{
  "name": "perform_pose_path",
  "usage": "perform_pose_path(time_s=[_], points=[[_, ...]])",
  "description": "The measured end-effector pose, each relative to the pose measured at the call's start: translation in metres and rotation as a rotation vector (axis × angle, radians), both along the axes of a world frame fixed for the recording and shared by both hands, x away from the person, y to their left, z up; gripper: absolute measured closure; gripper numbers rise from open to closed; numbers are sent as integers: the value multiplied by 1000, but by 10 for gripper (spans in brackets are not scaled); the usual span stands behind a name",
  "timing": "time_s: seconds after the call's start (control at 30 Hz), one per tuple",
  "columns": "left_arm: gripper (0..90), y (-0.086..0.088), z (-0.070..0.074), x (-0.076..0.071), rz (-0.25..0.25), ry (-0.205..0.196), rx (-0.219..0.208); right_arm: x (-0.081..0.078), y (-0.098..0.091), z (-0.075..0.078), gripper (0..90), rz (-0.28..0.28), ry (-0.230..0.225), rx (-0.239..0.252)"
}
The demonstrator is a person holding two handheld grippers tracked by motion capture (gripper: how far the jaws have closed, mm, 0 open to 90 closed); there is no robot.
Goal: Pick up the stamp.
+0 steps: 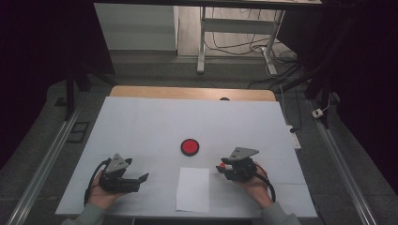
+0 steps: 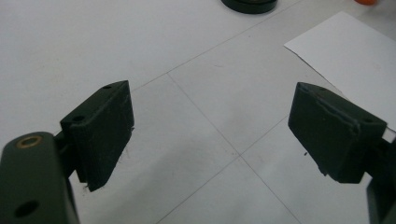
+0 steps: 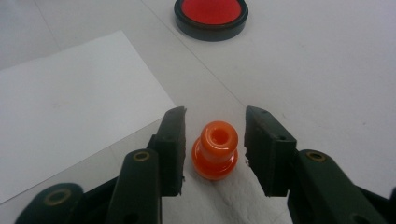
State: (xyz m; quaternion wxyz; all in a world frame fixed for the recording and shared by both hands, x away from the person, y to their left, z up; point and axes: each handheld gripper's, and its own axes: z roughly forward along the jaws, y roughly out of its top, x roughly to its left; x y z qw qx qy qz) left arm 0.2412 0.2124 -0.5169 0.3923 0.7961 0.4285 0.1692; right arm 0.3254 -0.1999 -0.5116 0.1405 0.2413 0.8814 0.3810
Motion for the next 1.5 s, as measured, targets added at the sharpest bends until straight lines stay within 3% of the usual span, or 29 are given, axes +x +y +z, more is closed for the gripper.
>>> perform_pose_path(time_s=[0.17,0.57,1.5], points=[[150,1,0,0,0,0,2,0,0,-1,701,-2,-3,-7],[150,2,0,0,0,-3,-1,-1,0,0,720,8,-28,-9],[151,3,0,1,13,-7,-4,-6,-14,22,722,-42,-77,169]])
